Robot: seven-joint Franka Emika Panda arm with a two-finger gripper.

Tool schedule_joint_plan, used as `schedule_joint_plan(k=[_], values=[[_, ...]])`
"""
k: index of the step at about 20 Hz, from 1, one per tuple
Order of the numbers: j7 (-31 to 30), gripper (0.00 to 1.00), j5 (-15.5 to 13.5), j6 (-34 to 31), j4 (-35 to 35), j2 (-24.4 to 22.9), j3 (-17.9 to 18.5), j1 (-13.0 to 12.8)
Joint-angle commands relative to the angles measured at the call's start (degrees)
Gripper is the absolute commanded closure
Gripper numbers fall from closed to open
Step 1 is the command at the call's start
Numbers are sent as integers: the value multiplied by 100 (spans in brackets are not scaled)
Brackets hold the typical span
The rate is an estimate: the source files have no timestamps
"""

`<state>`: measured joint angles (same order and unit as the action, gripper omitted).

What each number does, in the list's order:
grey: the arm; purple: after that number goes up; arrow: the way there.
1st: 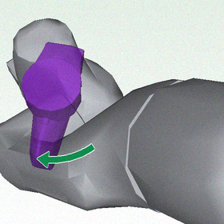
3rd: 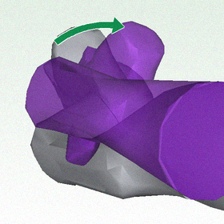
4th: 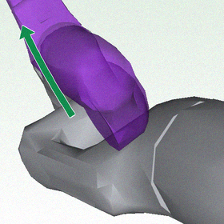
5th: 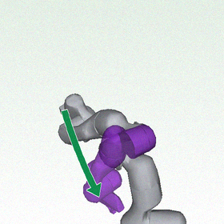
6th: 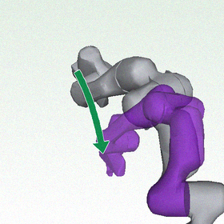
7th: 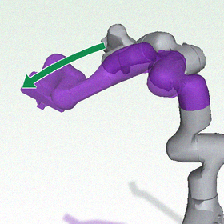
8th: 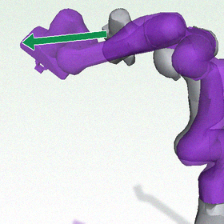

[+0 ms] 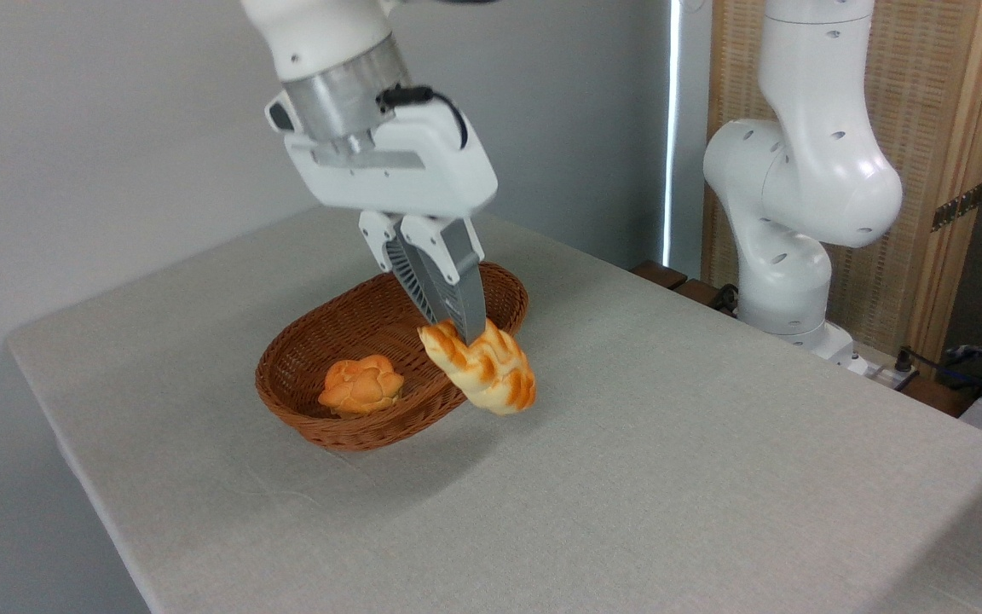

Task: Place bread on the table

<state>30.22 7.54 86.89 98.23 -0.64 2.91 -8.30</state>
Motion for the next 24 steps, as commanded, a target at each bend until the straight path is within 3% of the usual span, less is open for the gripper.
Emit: schedule_joint_plan(k=[1, 3, 5, 15, 18, 24], values=[[54, 15, 125, -137, -129, 89, 34, -23], [54, 0, 142, -129, -138, 134, 34, -23], [19, 0, 282, -129, -138, 151, 69, -23], [72, 0, 274, -41, -146, 160, 61, -32], [72, 0, 160, 370, -155, 116, 43, -32], [72, 0, -375, 1048, -217, 72, -10, -49]])
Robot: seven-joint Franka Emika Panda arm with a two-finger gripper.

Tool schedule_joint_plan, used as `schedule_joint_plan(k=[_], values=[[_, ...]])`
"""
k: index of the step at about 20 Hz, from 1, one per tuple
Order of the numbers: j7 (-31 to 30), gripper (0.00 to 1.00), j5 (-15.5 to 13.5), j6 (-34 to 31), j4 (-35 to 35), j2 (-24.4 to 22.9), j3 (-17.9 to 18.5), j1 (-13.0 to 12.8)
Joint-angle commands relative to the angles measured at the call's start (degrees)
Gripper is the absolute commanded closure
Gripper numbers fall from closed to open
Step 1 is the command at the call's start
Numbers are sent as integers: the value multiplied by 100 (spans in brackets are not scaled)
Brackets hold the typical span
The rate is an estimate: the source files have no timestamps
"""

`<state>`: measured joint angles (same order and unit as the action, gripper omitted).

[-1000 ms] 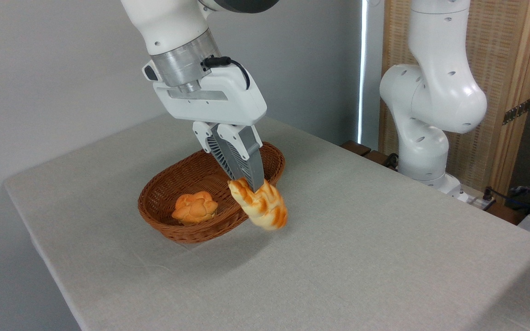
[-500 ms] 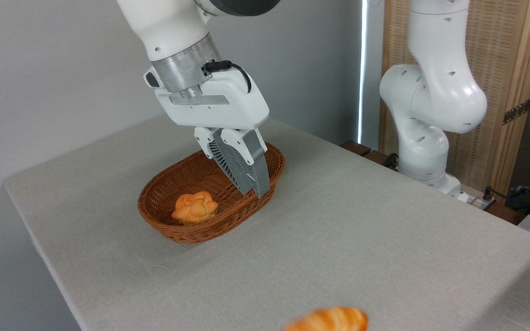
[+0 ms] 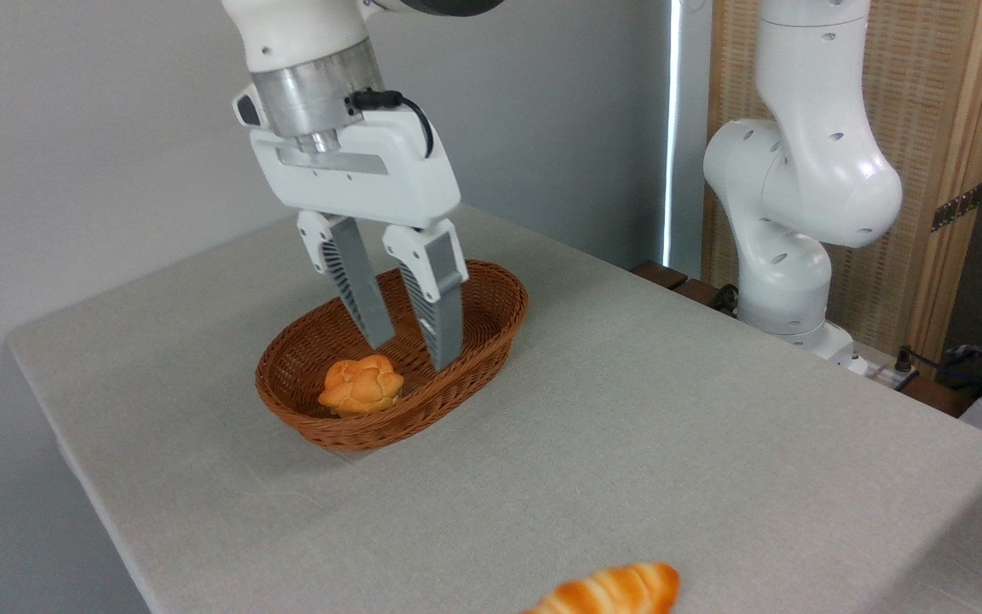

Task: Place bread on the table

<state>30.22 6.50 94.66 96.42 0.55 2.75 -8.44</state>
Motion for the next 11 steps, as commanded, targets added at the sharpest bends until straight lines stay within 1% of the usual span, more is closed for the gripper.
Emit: schedule_joint_plan(k=[1, 3, 5, 8, 11], values=[[80, 0, -420, 386, -35, -64, 24, -35], [98, 0, -632, 431, -27, -73, 15, -44], [116, 0, -764, 448, -18, -99, 15, -44], [405, 0, -782, 448, -18, -81, 77, -35], [414, 0, -774, 370, -18, -99, 94, -17]])
